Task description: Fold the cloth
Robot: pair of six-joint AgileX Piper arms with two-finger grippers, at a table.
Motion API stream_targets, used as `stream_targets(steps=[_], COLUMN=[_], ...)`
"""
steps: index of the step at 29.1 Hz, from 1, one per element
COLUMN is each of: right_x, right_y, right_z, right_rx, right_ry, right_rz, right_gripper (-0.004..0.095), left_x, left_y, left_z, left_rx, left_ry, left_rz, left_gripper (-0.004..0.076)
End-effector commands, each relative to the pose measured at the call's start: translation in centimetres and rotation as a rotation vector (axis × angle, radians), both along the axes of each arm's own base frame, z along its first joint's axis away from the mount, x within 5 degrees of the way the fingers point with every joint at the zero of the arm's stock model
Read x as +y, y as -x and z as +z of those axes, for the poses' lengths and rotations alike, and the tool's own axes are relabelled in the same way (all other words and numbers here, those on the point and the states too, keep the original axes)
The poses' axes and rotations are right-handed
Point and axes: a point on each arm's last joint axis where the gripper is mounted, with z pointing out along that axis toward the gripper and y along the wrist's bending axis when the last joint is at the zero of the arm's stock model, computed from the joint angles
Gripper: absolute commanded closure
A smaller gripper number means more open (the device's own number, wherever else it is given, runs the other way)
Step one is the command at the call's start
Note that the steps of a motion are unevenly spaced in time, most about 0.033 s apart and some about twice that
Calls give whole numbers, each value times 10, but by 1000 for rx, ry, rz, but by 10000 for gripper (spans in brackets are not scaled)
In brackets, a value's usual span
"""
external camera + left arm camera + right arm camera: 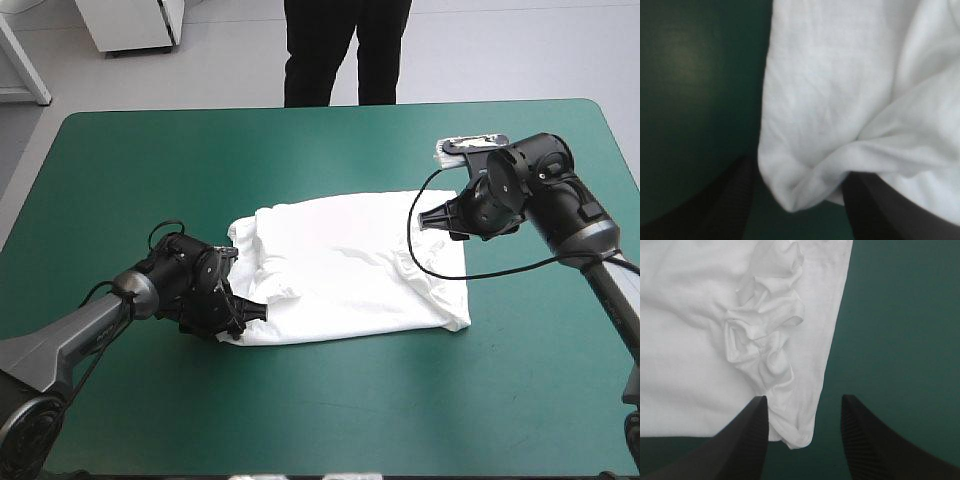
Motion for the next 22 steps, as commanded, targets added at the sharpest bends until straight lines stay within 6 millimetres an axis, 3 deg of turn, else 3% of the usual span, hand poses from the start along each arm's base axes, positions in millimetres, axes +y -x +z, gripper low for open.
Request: stream_targets(steps=[1,5,11,15,22], right_x=[-5,-4,-13,-24,-23], right_y=[10,10,8,9,14], right_z=[21,20,13,-22,-77], right_rx=[-70,-64,-24,95,169], right_ry=[1,-16,-52,-54,-78], right_rz=[7,3,-35,-58,-63], right_gripper=[479,479,444,400,344], left_x=[0,0,0,0,0], left_y=[-8,-9,-9,-9,-9], left_z=[-17,-17,-17,-17,-17], left_rx=[-16,-23,-23,-23,-24], left_ry=[-20,-20,-20,-21,-21], left_rz=[-5,-7,-14,-32,-40], left_gripper=[407,722,729,729,729])
